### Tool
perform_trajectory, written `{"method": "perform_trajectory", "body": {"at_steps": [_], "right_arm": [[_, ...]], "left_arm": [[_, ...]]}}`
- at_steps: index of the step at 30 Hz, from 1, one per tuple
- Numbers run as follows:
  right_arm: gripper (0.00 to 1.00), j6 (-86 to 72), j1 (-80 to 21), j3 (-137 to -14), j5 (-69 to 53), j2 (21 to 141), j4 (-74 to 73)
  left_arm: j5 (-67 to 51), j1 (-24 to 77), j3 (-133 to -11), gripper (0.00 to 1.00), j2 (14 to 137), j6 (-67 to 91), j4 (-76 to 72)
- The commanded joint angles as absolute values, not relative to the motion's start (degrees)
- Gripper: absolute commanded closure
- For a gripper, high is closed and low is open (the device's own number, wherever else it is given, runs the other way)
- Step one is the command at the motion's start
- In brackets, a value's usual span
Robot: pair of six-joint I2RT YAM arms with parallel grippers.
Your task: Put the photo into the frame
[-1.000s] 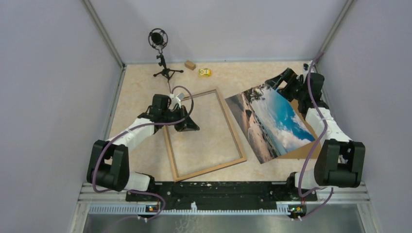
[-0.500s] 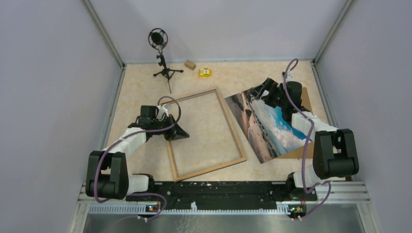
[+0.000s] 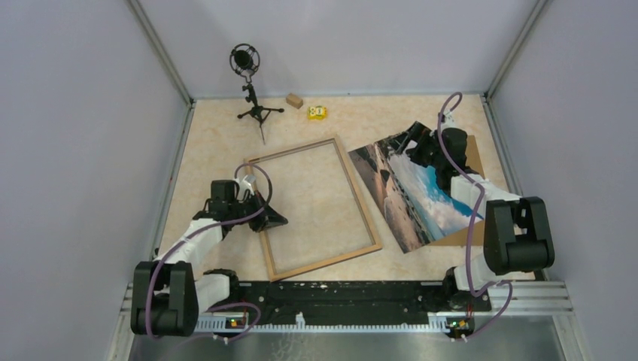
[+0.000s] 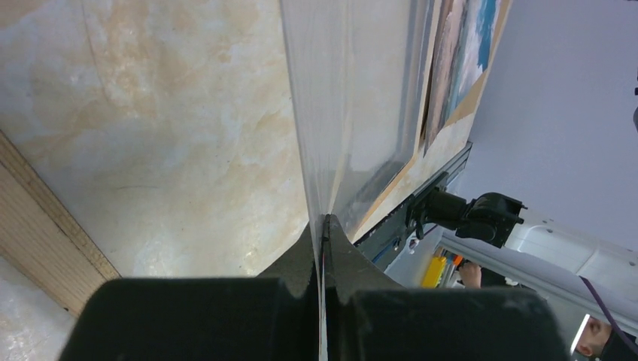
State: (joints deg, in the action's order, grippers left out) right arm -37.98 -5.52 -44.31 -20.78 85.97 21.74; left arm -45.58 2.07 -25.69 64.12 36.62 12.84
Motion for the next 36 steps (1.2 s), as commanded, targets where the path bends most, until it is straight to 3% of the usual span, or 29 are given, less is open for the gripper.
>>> {"method": "perform_trajectory", "body": {"at_steps": [1,17,36], "right_arm": [[0.02,-36.8,-6.1,-43.8,-20.2,85.9,25.4],[0.03,-37.0,-6.1,-43.9,-21.1,87.5,26.3],[0.03,-36.8,-6.1,-44.3,-21.8,88.8,26.2]], "left_arm": [[-45.0,1.6,-23.9,1.0,62.6,37.6,8.7],[-40.2,0.5,-18.6,1.0,57.2,40.1,7.6],[-42.4,0.4,-21.6,1.0,60.9,38.7,13.1]]}}
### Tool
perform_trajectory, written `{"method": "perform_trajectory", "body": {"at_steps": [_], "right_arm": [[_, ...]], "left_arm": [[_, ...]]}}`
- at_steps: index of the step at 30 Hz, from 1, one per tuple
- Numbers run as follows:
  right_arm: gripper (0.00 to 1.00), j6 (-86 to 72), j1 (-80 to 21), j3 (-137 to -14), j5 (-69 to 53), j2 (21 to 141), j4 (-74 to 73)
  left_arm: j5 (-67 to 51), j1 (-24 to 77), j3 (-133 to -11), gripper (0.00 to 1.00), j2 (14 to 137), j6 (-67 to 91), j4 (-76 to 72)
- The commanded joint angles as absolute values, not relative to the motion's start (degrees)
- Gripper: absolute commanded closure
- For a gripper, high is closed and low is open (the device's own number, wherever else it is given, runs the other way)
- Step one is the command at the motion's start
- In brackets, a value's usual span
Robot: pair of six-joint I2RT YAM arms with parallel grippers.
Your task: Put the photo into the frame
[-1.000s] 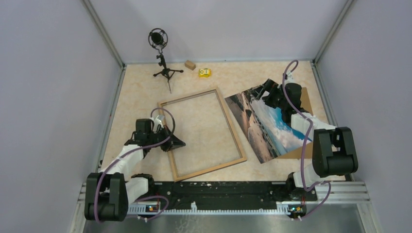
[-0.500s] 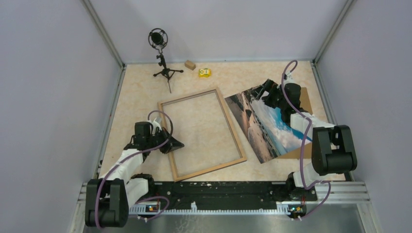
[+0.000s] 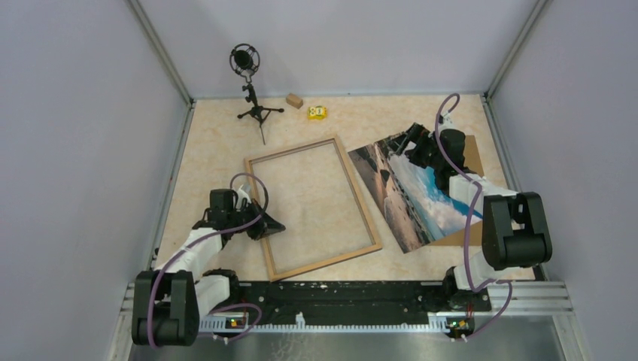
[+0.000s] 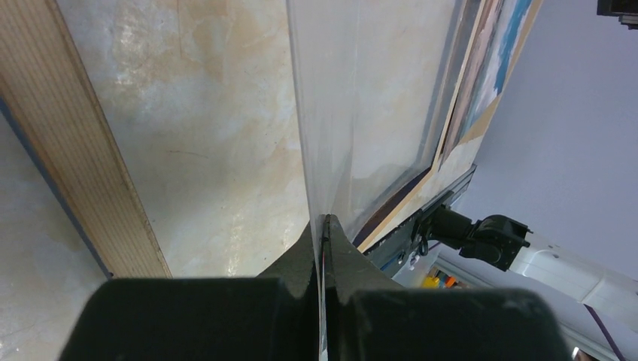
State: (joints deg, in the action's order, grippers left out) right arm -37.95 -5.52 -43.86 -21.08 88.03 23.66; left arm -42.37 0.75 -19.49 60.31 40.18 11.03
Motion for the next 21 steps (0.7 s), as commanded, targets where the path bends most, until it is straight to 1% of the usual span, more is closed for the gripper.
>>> {"method": "perform_trajectory", "body": {"at_steps": [1,5,14,21], "right_arm": [[0.03,-36.7,-6.1,-44.3,-21.8,88.8,26.2],[0.03,-36.7,-6.1,-44.5,-21.8,89.0,26.1],[0.03,-36.6,-6.1,-44.5,-21.9,89.4,26.2],[0.03,-36.6,-6.1,-44.5,-22.0,89.6,26.2]], "left_arm": [[-42.3,0.4,-21.6,1.0,60.8,38.7,13.1],[-42.1,0.4,-21.2,1.0,60.0,39.1,12.6],[-45.4,0.4,-19.3,1.0,62.7,41.5,7.3],[-44.8,0.4,-17.0,1.0,61.0,44.3,5.5]]}}
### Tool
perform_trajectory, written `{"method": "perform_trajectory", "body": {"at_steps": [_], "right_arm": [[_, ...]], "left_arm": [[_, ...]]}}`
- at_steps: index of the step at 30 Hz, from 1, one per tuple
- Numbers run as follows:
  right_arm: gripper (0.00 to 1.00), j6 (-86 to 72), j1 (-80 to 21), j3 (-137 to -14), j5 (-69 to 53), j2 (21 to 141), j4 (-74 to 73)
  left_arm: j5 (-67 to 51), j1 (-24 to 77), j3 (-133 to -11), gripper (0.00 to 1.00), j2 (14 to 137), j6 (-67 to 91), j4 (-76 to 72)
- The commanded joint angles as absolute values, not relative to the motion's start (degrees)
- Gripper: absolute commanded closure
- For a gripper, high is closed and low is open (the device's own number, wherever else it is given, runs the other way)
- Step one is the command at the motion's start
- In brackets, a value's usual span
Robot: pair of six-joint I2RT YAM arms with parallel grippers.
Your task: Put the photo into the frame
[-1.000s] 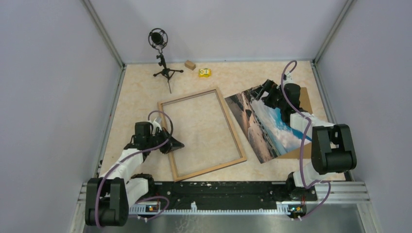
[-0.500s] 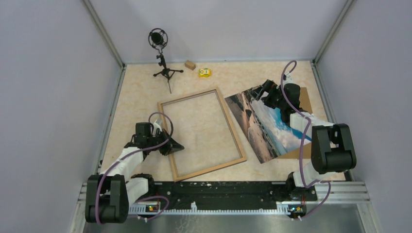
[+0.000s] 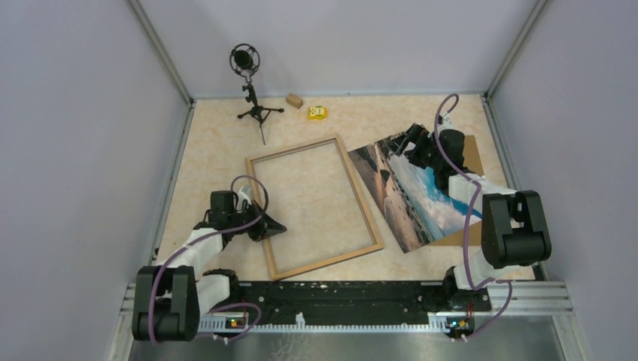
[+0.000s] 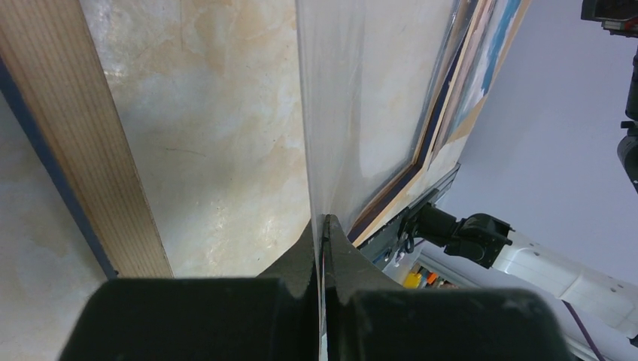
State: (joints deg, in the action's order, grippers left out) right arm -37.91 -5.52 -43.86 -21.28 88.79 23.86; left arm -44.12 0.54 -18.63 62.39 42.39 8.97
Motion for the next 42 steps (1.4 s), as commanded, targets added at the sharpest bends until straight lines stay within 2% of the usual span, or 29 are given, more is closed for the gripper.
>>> {"method": "perform_trajectory", "body": {"at_steps": [1,40,41,42], "right_arm": [[0.03,-36.6,-6.1,-44.6,-22.1,89.8,26.1],[0.03,-36.1,-6.1,-45.3,-23.1,91.5,25.9],[0.03,-36.1,-6.1,-45.4,-23.1,91.6,25.9],[0.03,-36.1,-6.1,-45.4,-23.1,91.6,25.8]], "left_arm": [[-44.8,0.4,-16.8,1.0,60.8,44.6,5.6],[-45.4,0.4,-20.8,1.0,61.3,37.6,6.4],[-45.0,0.4,-20.9,0.99,61.1,37.6,7.0],[-44.4,0.4,-21.0,0.91,60.8,37.6,7.7]]}}
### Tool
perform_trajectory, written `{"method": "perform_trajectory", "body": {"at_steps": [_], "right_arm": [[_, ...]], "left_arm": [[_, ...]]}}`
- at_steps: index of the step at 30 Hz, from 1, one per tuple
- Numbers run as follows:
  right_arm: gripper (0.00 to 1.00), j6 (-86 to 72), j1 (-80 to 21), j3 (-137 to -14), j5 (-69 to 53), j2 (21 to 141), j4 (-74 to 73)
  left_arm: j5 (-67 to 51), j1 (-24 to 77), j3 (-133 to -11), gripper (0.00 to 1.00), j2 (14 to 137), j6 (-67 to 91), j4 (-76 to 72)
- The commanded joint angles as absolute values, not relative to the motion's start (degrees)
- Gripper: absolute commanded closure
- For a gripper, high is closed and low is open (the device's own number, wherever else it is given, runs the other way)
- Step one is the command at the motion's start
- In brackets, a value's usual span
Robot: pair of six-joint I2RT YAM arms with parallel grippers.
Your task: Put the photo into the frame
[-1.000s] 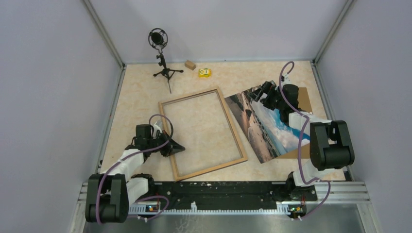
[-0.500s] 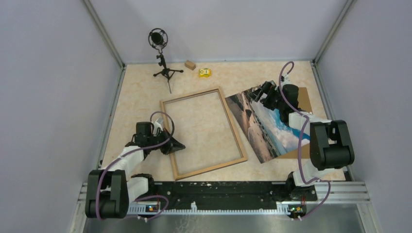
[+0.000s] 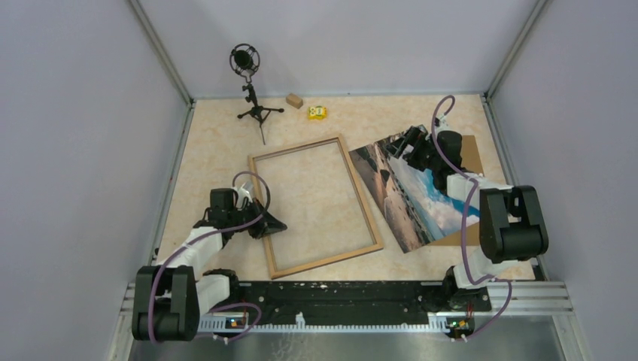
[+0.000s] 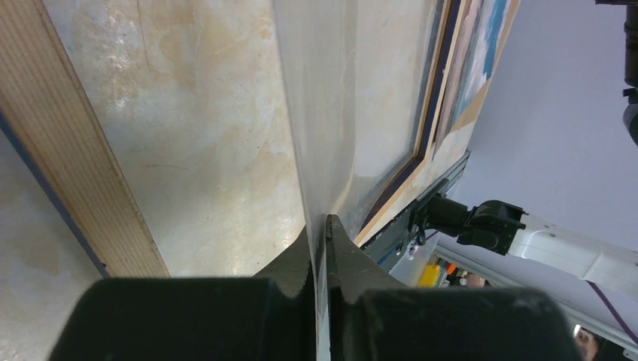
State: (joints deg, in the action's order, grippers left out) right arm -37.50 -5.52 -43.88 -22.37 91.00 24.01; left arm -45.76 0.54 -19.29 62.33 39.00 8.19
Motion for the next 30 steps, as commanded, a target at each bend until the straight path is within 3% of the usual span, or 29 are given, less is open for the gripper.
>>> {"method": "perform_trajectory", "body": {"at_steps": [1,3,18,30], "right_arm": [[0.03,-36.1,-6.1,-45.5,-23.1,91.7,25.8],[0.03,-36.0,-6.1,-45.4,-23.1,91.8,25.7],[0.03,-36.1,-6.1,-45.5,-23.6,91.7,25.8],[0.03,-36.0,-6.1,-45.5,-23.7,91.7,25.9]], "left_arm": [[-43.8,0.4,-21.2,0.82,60.5,37.8,8.7],[-43.1,0.4,-21.7,0.72,60.0,38.1,9.9],[-38.8,0.4,-28.2,0.22,63.0,35.7,21.4],[-28.5,0.4,-34.2,0.09,63.5,35.7,32.7]]}}
